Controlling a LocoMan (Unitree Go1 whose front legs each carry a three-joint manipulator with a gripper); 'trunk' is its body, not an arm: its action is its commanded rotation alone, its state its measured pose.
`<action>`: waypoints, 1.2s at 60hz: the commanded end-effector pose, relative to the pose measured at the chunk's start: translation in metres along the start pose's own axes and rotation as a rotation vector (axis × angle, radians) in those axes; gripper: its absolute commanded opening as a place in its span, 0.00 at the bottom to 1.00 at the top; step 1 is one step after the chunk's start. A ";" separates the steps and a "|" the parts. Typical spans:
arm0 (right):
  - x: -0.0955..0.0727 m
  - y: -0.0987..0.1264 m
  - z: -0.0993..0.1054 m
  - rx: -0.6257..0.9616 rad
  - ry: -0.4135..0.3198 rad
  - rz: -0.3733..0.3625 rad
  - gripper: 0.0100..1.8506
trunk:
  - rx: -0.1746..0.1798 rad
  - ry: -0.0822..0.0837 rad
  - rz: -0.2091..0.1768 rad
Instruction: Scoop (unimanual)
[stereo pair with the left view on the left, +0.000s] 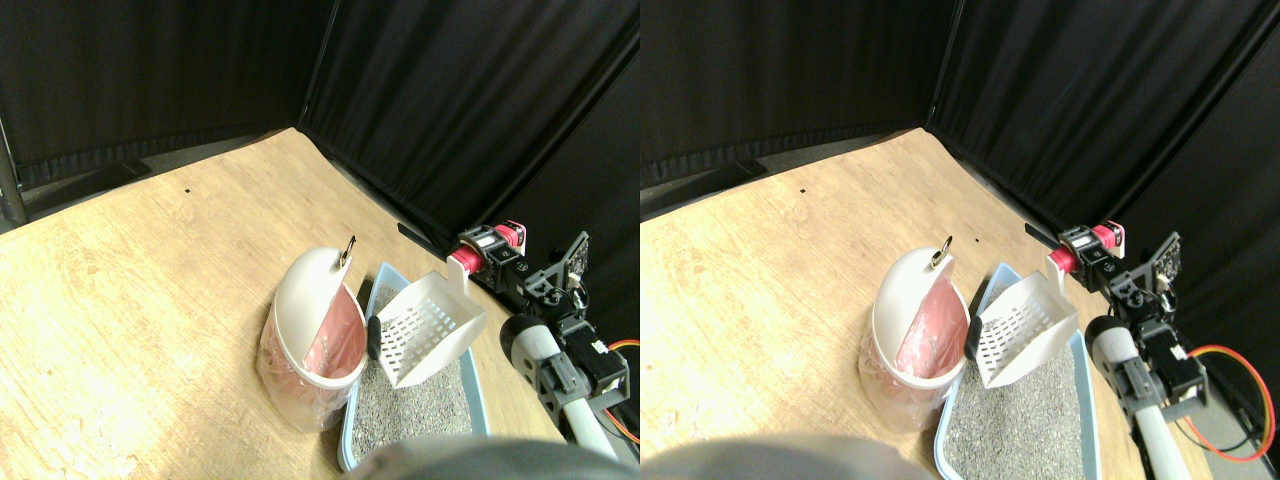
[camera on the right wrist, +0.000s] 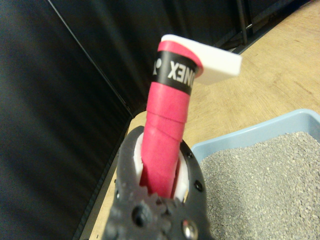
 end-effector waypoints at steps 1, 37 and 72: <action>-0.001 -0.001 0.008 0.052 -0.019 -0.013 0.03 | -0.018 0.002 0.006; -0.011 -0.015 -0.017 0.221 -0.095 -0.061 0.03 | 0.034 0.012 -0.043; -0.057 -0.062 -0.114 0.517 -0.219 -0.379 0.03 | 0.178 0.036 -0.211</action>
